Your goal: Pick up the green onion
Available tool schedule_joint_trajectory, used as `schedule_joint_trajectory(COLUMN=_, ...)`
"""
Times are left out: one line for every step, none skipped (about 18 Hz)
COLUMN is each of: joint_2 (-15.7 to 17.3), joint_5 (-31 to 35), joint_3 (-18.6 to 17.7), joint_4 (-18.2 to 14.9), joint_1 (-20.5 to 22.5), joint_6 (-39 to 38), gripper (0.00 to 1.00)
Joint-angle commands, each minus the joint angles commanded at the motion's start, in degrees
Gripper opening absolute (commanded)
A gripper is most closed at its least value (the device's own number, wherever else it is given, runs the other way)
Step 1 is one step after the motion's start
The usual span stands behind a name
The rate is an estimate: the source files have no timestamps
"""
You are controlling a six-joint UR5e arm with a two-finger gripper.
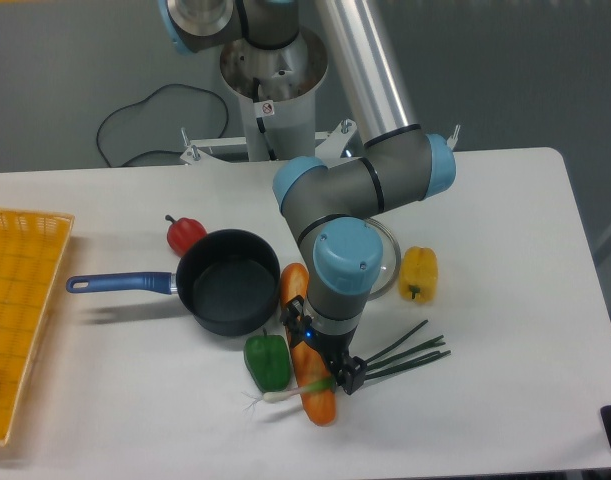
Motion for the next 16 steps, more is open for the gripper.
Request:
schedule_joint_trajectory(joint_2=-0.2, joint_5=0.0, joint_3=0.2, joint_4=0.2, joint_1=0.0, joint_6=-0.1, gripper=1.00)
schedule_joint_trajectory(joint_2=-0.4, joint_5=0.0, joint_3=0.4, joint_4=0.2, joint_1=0.0, joint_6=-0.2, gripper=1.00)
schedule_joint_trajectory(joint_2=-0.4, joint_5=0.0, joint_3=0.7, joint_4=0.2, joint_1=0.0, joint_6=-0.2, gripper=1.00)
schedule_joint_trajectory(joint_2=-0.7, joint_5=0.0, joint_3=1.0, joint_4=0.2, joint_1=0.0, joint_6=-0.2, gripper=1.00)
schedule_joint_trajectory(joint_2=-1.0, joint_5=0.0, joint_3=1.1, joint_4=0.2, joint_1=-0.1, joint_6=-0.2, gripper=1.00)
schedule_joint_trajectory(joint_2=-1.4, joint_5=0.0, joint_3=1.3, joint_4=0.2, joint_1=0.0, joint_6=-0.2, gripper=1.00)
schedule_joint_trajectory(joint_2=-1.6, joint_5=0.0, joint_3=1.4, joint_4=0.2, joint_1=-0.1, joint_6=-0.2, gripper=1.00)
schedule_joint_trajectory(joint_2=-1.6, joint_5=0.0, joint_3=1.5, joint_4=0.2, joint_1=-0.2, joint_6=-0.2, gripper=1.00)
schedule_joint_trajectory(joint_2=-1.6, joint_5=-0.1, joint_3=1.5, joint_4=0.2, joint_1=-0.2, joint_6=0.0, gripper=1.00)
schedule_joint_trajectory(joint_2=-1.7, joint_5=-0.1, joint_3=1.5, joint_4=0.3, joint_1=-0.3, joint_6=0.3, gripper=1.00)
schedule_joint_trajectory(joint_2=-1.9, joint_5=-0.3, joint_3=1.5, joint_4=0.4, joint_1=-0.4, joint_6=0.3, gripper=1.00)
schedule_joint_trajectory(joint_2=-2.1, joint_5=-0.5, joint_3=1.5, joint_4=0.5, joint_1=-0.4, joint_6=0.3, gripper=1.00)
schedule_joint_trajectory(joint_2=-2.1, joint_5=-0.5, joint_3=1.5, joint_4=0.5, joint_1=-0.4, joint_6=0.3, gripper=1.00)
schedule_joint_trajectory(joint_2=-2.3, joint_5=-0.5, joint_3=1.4, joint_4=0.5, joint_1=-0.4, joint_6=0.3, gripper=1.00)
schedule_joint_trajectory(joint_2=-2.5, joint_5=-0.5, joint_3=1.5, joint_4=0.5, joint_1=-0.4, joint_6=0.3, gripper=1.00)
schedule_joint_trajectory(joint_2=-2.7, joint_5=-0.5, joint_3=1.5, joint_4=0.5, joint_1=-0.4, joint_6=0.3, gripper=1.00)
